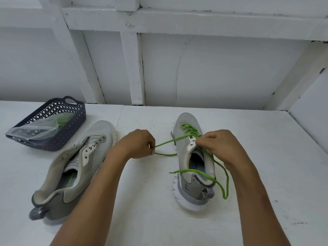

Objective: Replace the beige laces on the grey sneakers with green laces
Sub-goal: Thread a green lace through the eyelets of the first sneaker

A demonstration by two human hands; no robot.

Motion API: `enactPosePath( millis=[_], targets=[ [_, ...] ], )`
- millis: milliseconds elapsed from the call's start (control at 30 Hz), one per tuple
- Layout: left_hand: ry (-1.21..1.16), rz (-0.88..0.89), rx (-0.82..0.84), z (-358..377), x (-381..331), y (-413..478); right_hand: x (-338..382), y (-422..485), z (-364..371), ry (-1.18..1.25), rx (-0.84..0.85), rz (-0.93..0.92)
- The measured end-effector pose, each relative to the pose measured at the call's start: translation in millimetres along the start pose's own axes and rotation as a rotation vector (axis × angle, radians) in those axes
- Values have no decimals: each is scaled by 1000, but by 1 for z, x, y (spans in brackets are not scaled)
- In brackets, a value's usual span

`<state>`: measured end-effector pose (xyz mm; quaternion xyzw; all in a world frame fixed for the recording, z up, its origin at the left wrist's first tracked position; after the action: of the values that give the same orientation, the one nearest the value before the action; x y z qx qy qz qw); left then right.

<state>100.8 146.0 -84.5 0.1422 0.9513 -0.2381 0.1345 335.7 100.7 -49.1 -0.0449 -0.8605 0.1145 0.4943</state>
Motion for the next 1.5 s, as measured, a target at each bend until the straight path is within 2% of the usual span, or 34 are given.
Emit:
enactPosePath(
  millis=[167, 267, 333, 367, 433, 533, 767, 867, 1033, 1100, 1233, 1400, 1500],
  targets=[
    [50, -135, 117, 6, 8, 0, 0, -4, -6, 40, 25, -16],
    [163, -108, -60, 8, -7, -1, -1, -6, -8, 70, 17, -13],
    [130, -8, -222, 9, -20, -2, -1, -6, -9, 74, 14, -14],
    [91, 48, -252, 11, -26, -1, -1, -6, -9, 71, 16, -13],
    [43, 131, -190, 19, -36, 5, -2, -6, -9, 70, 15, -13],
    [87, 165, -88, 35, -43, 15, -2, -7, -8, 77, 19, -19],
    [50, 239, 5, 36, -34, 15, -2, -8, -9, 96, 30, -22],
    [-117, 213, -12, 15, -28, 3, -1, -8, -7, 99, 32, -29],
    [-660, 336, -161, -25, -33, -21, -1, -6, 3, 91, 39, -48],
    [-754, 353, -207, -29, -36, -24, -1, -4, 8, 73, 28, -43],
    [-667, 340, -238, -27, -40, -21, 0, 0, 16, 37, 33, -39],
    [-361, 291, -194, -25, -41, -14, 2, 1, 19, 10, 36, -58],
    [-322, 303, -193, -29, -45, -13, 0, 3, 15, -6, 73, -67]
  ],
)
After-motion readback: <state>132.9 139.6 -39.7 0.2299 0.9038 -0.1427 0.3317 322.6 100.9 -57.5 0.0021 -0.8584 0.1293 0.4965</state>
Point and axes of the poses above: each hand's wrist, its own y-axis towards the middle knuckle, its own z-axis out of the palm, x = y × z, the point moved 2 cm from there along y, towards the middle knuckle, and after that the axes turned 9 degrees about x, right-handed, at the moved point
